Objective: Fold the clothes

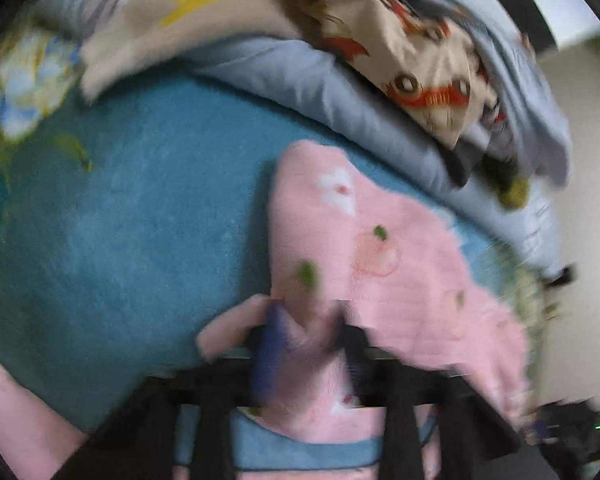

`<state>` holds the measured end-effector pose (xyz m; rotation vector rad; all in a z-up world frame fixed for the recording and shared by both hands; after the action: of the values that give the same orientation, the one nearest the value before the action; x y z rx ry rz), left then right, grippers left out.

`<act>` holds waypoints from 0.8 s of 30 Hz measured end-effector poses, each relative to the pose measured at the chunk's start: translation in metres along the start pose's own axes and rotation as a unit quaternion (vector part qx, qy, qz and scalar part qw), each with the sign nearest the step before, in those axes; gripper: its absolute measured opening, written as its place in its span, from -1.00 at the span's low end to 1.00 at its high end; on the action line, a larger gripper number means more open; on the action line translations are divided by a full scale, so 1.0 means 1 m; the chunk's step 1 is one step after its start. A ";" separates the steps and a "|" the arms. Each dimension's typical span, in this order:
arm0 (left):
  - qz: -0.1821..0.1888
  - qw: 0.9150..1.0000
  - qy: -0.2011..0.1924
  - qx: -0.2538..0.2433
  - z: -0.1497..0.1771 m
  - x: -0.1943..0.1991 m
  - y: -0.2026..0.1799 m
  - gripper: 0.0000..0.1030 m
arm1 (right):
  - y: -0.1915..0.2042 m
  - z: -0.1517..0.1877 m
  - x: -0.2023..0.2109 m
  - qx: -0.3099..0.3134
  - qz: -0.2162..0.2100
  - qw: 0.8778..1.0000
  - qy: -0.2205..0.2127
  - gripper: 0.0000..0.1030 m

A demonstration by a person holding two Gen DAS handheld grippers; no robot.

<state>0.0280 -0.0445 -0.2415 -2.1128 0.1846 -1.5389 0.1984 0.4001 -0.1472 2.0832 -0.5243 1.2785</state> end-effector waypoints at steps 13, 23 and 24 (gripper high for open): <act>0.128 0.976 0.036 -0.174 0.047 -0.014 -0.262 -0.76 | -0.037 0.014 0.016 -0.044 0.006 0.999 -0.002 -0.30; 0.135 0.956 0.182 -0.188 0.109 -0.085 -0.304 -0.39 | -0.040 0.018 0.028 -0.037 0.011 0.999 -0.005 -0.30; 0.158 0.954 0.181 -0.178 0.108 -0.072 -0.301 -0.16 | -0.040 0.018 0.027 -0.036 0.012 0.999 -0.004 -0.30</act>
<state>0.0465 0.2768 -0.1825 -1.9060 0.9464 -1.7758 0.2472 0.4160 -0.1411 2.0294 -0.5905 1.2473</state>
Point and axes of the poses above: each gripper's, at about its wrist camera, not at the fingertips, and x roughly against the way its jaws point, y to its left, z to its underside, the point moved 8 cm from there along -x, roughly the way its jaws point, and after that the axes turned 2 degrees about z, right-handed, at the moved point
